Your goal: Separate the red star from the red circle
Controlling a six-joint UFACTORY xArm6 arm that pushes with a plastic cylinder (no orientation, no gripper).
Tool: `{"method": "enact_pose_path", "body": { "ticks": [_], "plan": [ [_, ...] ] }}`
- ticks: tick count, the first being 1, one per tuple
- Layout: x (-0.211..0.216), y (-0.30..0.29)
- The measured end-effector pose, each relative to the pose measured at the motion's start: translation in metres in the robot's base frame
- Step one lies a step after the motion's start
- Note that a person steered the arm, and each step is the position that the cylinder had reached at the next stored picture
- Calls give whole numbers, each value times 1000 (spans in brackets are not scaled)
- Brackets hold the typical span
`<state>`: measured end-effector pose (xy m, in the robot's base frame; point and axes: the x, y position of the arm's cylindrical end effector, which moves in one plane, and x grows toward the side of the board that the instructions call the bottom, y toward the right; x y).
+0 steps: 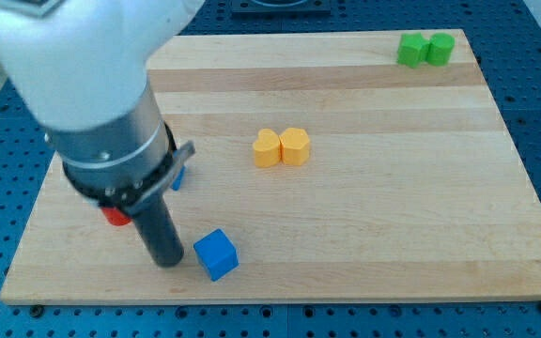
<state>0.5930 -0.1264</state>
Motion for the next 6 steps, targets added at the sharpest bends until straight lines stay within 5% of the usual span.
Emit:
{"method": "enact_pose_path", "body": {
  "ticks": [4,6],
  "plan": [
    [9,-47],
    [-30,-55]
  ]
}}
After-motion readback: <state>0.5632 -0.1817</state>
